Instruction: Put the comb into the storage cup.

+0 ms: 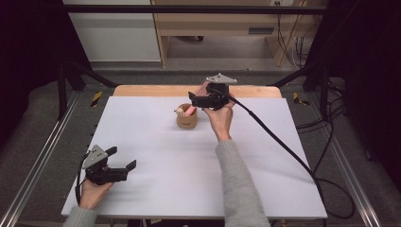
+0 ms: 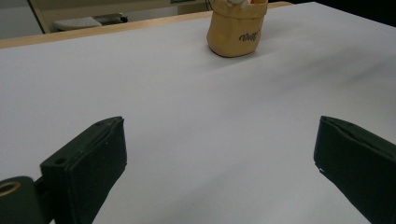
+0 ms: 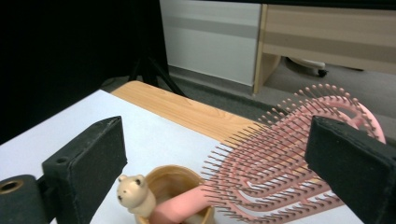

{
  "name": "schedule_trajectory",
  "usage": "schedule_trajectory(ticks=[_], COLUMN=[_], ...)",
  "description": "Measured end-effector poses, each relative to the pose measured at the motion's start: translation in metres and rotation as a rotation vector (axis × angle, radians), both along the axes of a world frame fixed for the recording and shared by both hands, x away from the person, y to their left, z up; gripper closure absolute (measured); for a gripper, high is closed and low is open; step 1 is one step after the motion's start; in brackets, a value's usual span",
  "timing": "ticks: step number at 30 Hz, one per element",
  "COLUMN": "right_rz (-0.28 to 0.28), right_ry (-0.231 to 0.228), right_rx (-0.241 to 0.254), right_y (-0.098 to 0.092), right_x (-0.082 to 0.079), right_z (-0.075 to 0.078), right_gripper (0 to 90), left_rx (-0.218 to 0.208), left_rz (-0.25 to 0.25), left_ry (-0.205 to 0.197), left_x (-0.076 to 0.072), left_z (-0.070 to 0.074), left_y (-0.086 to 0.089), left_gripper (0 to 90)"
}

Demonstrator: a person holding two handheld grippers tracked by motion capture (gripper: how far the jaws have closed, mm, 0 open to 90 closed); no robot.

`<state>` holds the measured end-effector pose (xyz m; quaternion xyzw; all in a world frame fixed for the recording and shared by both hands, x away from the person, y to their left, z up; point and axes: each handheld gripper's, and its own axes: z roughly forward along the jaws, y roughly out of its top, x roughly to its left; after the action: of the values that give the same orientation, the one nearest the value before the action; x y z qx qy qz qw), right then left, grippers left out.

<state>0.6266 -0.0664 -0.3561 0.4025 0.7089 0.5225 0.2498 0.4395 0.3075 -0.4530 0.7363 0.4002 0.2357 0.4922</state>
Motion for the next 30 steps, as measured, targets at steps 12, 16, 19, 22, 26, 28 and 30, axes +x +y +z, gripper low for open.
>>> schedule_trajectory(ticks=[12, 16, 19, 22, 26, 28, 30], right_rz=[0.053, 0.074, 0.1, 0.121, 0.142, 0.153, 0.16], right_ry=[-0.024, -0.03, -0.023, -0.03, -0.032, -0.033, -0.033], right_rx=[0.013, 0.018, 0.017, 0.024, 0.033, 0.033, 0.032], right_y=[-0.007, -0.012, -0.017, -0.021, -0.027, -0.03, -0.034], right_x=[-0.023, -0.033, -0.039, -0.046, -0.056, -0.06, -0.065], right_z=[0.002, 0.002, 0.002, 0.003, 0.003, 0.003, 0.003], right_gripper=[0.9, 0.6, 0.4, 0.4, 0.4, 0.4, 0.4], left_rx=[-0.003, -0.006, -0.003, -0.011, -0.012, -0.012, -0.009], left_rz=[0.001, 0.002, 0.001, -0.004, -0.004, -0.003, -0.003], left_ry=[0.0, 0.001, 0.003, 0.002, 0.002, 0.002, 0.003], left_x=[0.0, 0.0, 0.0, 0.0, 0.0, 0.0, 0.0], left_z=[0.0, 0.0, 0.0, 0.0, 0.0, 0.0, -0.001], left_y=[0.0, 0.0, -0.001, -0.001, -0.001, -0.001, -0.001], left_gripper=[2.4, 2.5, 2.5, 2.5, 2.4, 2.4, 2.5])
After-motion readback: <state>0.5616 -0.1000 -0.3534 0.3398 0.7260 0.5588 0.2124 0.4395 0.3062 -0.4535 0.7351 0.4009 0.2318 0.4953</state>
